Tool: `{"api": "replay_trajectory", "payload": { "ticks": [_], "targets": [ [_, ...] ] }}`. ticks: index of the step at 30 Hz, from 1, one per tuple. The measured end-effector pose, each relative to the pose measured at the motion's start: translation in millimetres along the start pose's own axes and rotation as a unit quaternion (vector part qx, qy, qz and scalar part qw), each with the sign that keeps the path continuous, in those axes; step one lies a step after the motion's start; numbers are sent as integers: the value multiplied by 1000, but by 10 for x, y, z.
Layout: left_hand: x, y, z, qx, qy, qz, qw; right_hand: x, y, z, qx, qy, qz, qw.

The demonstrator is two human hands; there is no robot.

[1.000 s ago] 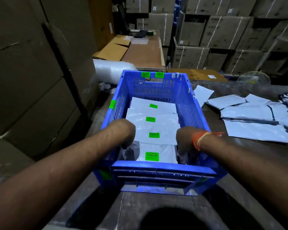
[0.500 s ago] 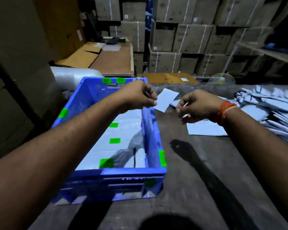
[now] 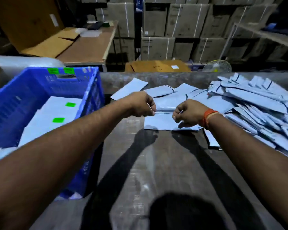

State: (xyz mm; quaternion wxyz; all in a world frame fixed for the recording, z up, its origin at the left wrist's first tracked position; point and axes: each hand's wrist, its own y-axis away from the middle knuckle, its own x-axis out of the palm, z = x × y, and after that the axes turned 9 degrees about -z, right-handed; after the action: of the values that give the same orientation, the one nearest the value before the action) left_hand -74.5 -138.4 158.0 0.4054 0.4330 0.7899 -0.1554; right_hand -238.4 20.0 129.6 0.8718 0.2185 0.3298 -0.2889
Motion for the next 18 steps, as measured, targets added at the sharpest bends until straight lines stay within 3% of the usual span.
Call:
{"api": "replay_trajectory", "payload": {
  "ticks": [4, 7, 11, 13, 18],
  "targets": [
    [457, -174, -86, -12, -38, -31, 999, -87, -253, -316, -95, 141, -26, 985],
    [857, -368, 83, -13, -109, -61, 992, 19, -479, -684, -168, 318, -49, 932],
    [1484, -616, 539, -24, -149, -101, 983, 231, -595, -1167, -197, 474, -28, 858],
    [1666, -642, 650, -32, -155, -118, 980, 331, -615, -1327, -211, 492, -57, 843],
    [1638, -500, 602, -21, -100, -172, 980, 386, -553, -1408, -278, 425, -132, 851]
  ]
}}
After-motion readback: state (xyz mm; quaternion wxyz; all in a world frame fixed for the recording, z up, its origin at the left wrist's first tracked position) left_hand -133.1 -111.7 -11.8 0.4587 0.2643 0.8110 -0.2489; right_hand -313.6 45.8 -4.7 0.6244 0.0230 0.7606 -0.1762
